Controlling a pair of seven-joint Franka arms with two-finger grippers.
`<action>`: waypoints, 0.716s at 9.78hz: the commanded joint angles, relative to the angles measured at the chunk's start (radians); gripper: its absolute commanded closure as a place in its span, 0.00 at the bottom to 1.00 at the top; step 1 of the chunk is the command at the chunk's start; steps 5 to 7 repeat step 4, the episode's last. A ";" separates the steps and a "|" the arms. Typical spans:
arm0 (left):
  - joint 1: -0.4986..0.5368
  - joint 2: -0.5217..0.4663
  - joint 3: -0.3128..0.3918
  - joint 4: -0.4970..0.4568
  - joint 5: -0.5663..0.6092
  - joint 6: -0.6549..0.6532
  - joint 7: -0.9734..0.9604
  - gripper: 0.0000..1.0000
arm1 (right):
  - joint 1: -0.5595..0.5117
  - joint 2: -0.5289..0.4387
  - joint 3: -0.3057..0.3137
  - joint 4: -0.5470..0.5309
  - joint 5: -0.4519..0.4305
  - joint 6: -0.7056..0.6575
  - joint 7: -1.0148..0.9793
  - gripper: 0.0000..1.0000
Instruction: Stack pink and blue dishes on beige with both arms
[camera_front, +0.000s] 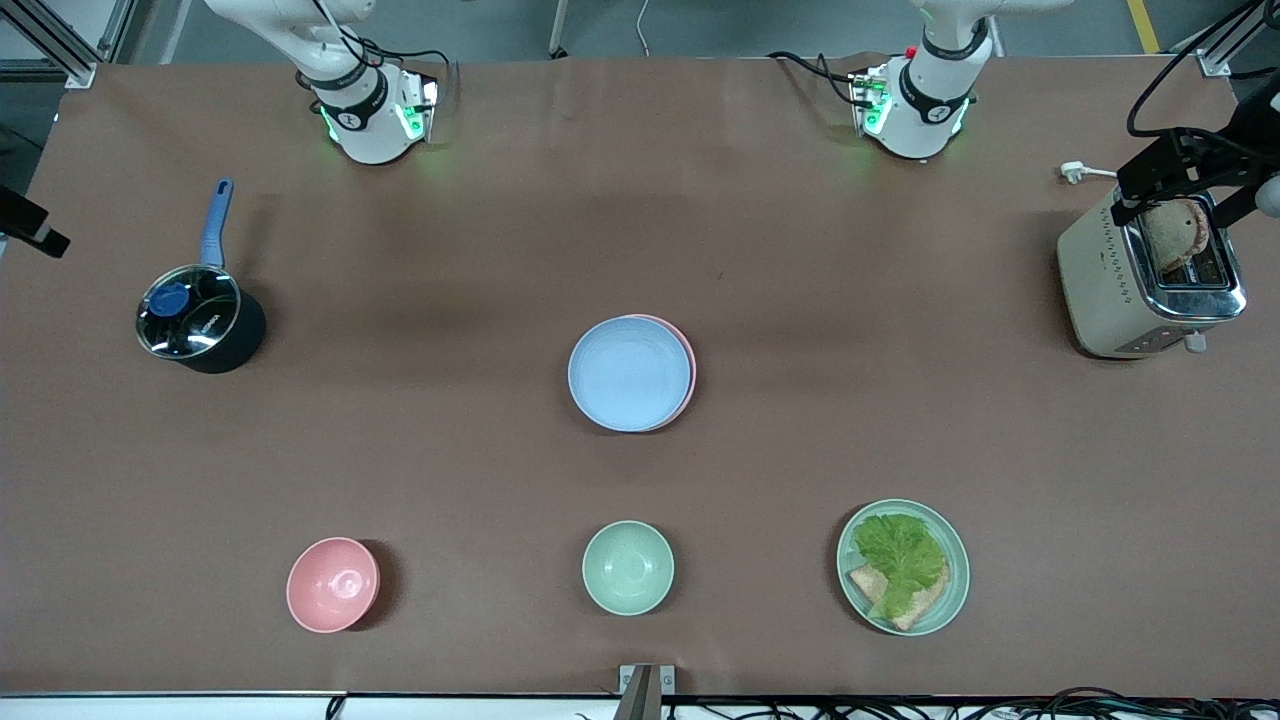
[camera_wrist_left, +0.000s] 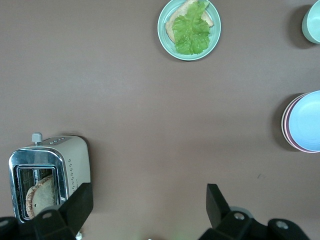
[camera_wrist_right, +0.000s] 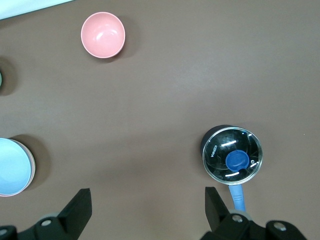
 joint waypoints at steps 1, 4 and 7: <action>0.005 -0.010 -0.006 -0.042 0.020 0.000 -0.009 0.00 | 0.006 0.002 0.008 0.024 -0.050 -0.030 -0.005 0.00; 0.006 -0.011 -0.005 -0.042 0.020 0.000 -0.009 0.00 | 0.004 0.002 0.017 0.024 -0.069 -0.030 -0.007 0.00; 0.006 -0.011 -0.005 -0.042 0.020 0.000 -0.009 0.00 | 0.004 0.002 0.017 0.024 -0.069 -0.030 -0.007 0.00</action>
